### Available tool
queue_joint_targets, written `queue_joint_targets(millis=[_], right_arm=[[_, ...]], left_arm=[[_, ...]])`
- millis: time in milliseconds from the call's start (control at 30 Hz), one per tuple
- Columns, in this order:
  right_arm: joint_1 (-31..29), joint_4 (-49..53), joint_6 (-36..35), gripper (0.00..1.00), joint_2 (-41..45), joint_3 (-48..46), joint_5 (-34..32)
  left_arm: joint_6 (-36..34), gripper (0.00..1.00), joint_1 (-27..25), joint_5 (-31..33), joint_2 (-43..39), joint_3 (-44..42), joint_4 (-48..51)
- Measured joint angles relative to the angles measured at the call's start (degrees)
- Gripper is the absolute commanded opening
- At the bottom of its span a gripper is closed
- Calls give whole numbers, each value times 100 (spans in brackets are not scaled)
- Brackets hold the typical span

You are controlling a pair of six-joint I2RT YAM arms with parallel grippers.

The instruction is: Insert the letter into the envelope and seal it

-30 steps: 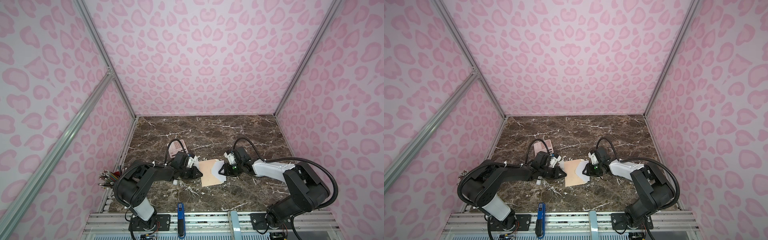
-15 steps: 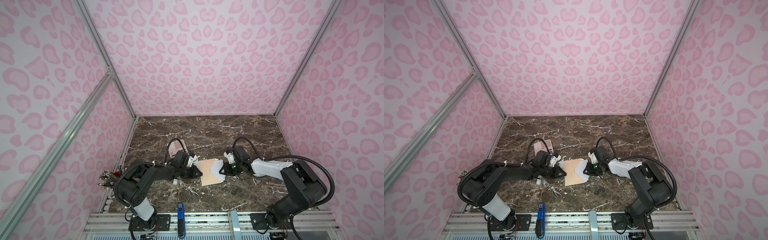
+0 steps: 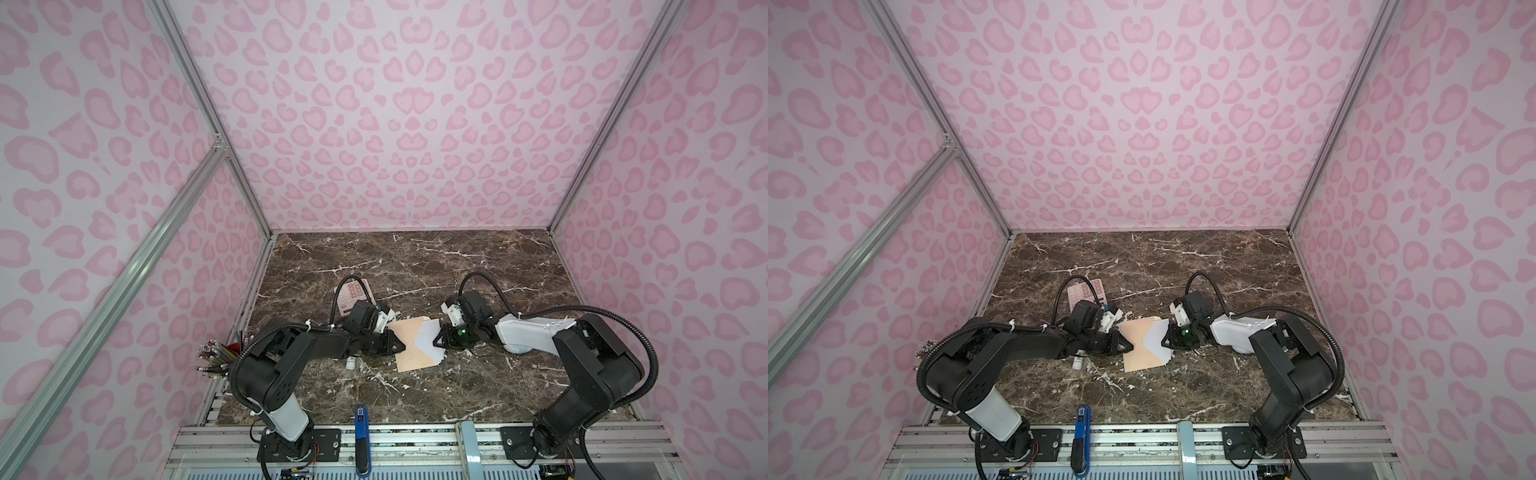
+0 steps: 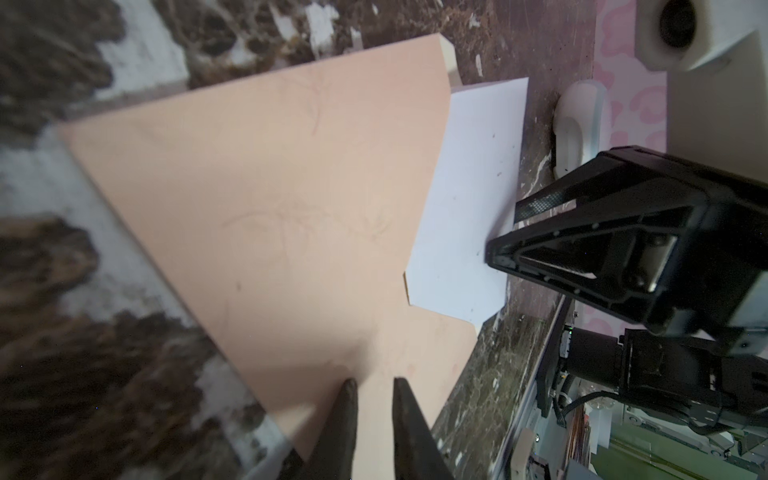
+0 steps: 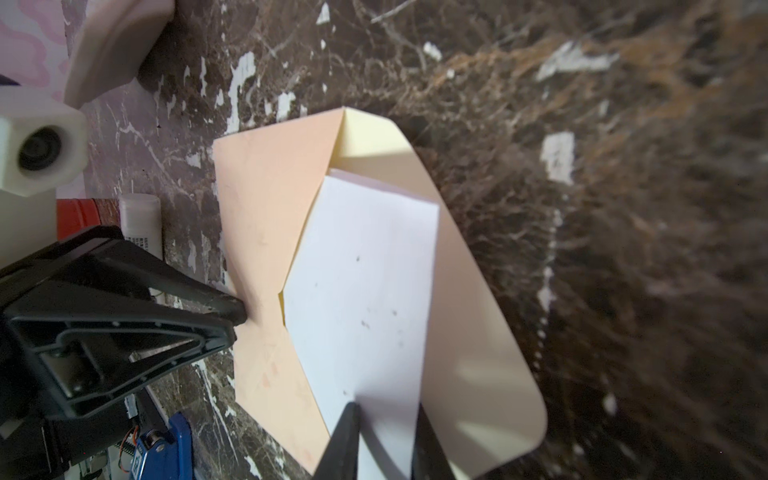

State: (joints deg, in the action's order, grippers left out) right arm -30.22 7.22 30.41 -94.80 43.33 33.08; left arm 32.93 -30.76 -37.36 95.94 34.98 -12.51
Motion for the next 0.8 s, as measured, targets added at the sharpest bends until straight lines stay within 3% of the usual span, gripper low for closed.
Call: queue_joint_targets(millis=[267, 467, 800], right_arm=[[0, 122, -35, 22, -37, 76, -28], [0, 179, -61, 21, -59, 114, -48], [-4, 212, -103, 21, -57, 122, -52]], left_arm=[[4, 48, 0, 129, -892, 0, 380], [2, 53, 0, 380, -1250, 17, 793], [48, 55, 116, 704, -868, 17, 988]])
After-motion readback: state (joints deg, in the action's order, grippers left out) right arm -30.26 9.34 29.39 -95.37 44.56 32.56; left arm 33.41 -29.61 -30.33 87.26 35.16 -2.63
